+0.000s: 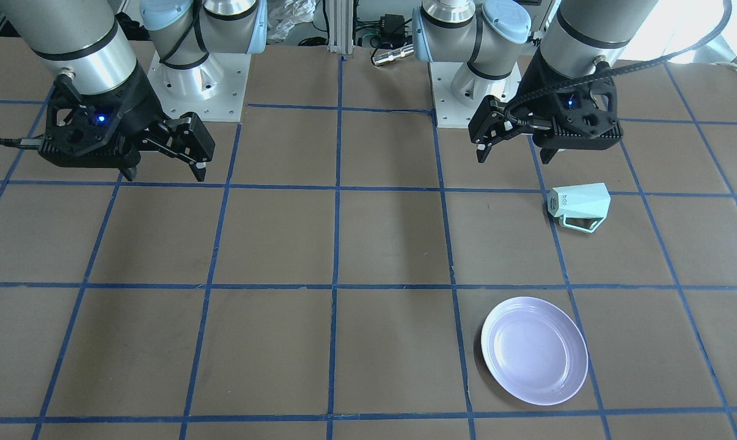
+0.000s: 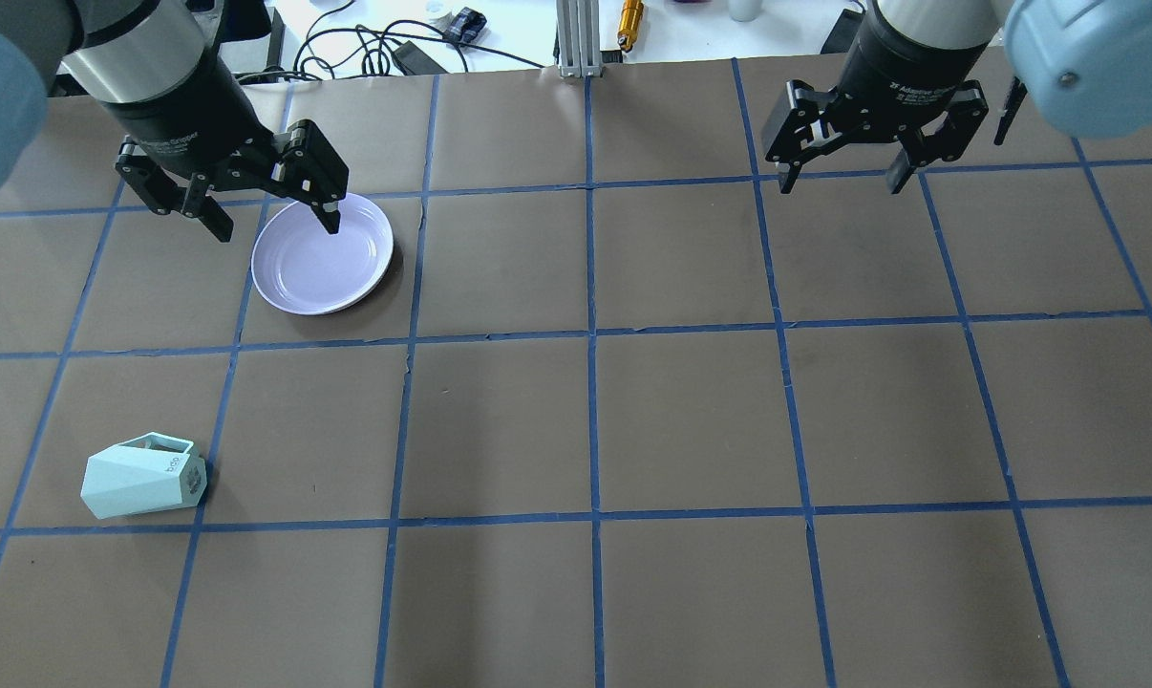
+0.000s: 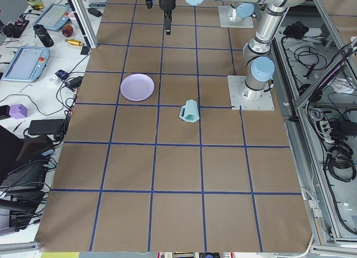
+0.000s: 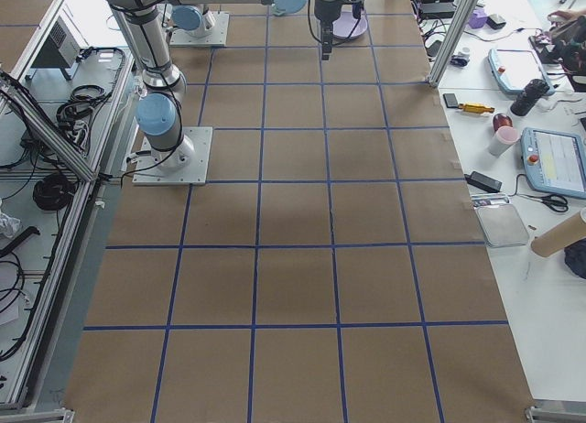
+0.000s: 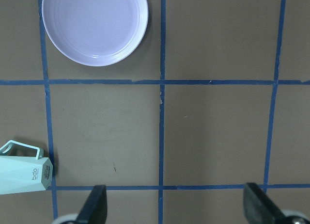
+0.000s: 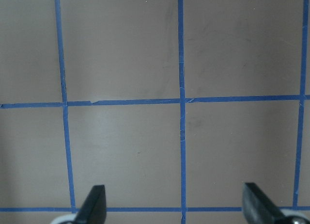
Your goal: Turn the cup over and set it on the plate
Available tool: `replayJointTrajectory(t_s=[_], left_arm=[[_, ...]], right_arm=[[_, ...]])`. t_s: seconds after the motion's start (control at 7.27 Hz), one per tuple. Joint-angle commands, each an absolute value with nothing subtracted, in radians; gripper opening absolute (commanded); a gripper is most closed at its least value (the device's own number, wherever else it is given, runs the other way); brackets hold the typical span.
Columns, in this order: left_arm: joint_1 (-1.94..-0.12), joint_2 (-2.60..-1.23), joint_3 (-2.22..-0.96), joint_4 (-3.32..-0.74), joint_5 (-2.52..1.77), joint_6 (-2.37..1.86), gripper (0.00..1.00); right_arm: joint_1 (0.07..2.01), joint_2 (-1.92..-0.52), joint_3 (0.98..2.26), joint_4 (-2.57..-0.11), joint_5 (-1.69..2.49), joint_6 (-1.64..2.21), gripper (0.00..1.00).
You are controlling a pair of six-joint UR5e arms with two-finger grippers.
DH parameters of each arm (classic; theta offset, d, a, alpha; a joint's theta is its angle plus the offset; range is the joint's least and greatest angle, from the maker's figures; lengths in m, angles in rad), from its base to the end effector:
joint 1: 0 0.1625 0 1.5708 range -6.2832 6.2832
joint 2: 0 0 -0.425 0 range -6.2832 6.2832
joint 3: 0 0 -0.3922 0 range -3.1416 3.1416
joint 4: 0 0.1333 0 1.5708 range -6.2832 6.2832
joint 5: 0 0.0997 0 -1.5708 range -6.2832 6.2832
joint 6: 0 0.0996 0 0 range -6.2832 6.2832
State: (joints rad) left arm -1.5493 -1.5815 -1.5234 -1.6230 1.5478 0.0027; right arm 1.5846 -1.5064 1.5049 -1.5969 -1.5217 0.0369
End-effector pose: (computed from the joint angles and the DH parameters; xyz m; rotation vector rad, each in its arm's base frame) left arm -0.1249 -0.4974 0.5008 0.0296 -3.1182 -0.0238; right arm 0.1454 -0.5200 0.4905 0.0347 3.0914 -0.0407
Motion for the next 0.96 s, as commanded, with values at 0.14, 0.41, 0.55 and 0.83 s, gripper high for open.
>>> replayJointTrajectory(t_s=[0.14, 0.41, 0.55, 0.83], left_arm=[[-1.548, -1.58, -1.522, -1.623, 1.549, 0.006, 1.0], [-1.548, -1.577, -1.523, -1.623, 1.568, 0.008, 1.0], [-1.549, -1.575, -1.528, -1.623, 1.566, 0.008, 1.0], [-1.549, -1.569, -1.535, -1.623, 1.568, 0.029, 1.0]], right_arm=[[1.585, -1.506, 1.505, -1.597, -1.522, 0.037, 1.0], [1.585, -1.506, 1.505, -1.597, -1.522, 0.037, 1.0], [1.585, -1.506, 1.505, -1.597, -1.522, 0.037, 1.0], [1.585, -1.506, 1.505, -1.597, -1.522, 0.037, 1.0]])
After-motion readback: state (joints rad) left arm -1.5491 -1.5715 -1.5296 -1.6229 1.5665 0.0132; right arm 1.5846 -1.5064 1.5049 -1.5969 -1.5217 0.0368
